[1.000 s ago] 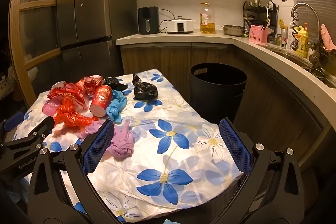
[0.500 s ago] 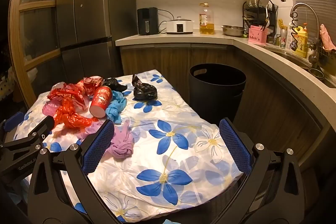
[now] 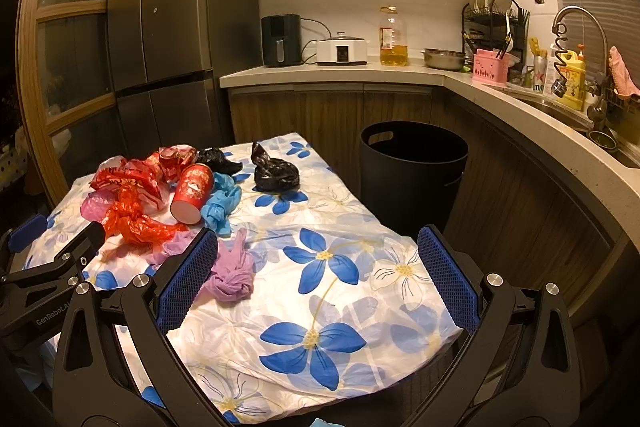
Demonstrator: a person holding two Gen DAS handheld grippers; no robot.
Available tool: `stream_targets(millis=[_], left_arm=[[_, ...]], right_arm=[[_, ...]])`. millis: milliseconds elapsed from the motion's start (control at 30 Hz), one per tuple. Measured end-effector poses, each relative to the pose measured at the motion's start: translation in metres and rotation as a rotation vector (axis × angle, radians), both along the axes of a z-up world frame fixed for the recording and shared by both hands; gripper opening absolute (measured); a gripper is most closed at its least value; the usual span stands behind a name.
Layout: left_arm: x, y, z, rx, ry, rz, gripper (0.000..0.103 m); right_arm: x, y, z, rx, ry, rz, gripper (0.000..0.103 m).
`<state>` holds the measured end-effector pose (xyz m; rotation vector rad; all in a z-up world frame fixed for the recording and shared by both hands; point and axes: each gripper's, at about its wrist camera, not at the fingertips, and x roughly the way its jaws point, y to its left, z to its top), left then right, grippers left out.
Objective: Collect trash
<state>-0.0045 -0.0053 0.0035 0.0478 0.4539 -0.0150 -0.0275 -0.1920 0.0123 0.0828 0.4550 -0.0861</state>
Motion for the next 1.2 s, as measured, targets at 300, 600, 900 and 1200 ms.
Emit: stream_targets(millis=[300,600,900,1200], left_arm=[[-0.0004,-0.001,0.0,0.001,0.0,0.0,0.098],[-0.0019,-0.0022,0.0004,-0.001,-0.003,-0.002,0.098],[-0.003,-0.0046,0.0008,-0.007,-0.004,0.001,0.098],[-0.0026,-0.0045,0.0004,-0.01,-0.004,0.001,0.098]], right_arm=[[-0.0002,-0.0004,0.0003,0.0,0.0,0.001,0.099],[-0.0024,-0.0012,0.0023,0.0,-0.002,-0.001,0.099],[-0.0021,-0.0009,0.0016,0.0,-0.003,0.001,0.099],[-0.0033,-0.0004,0.0029,0.0,-0.005,-0.001,0.099]])
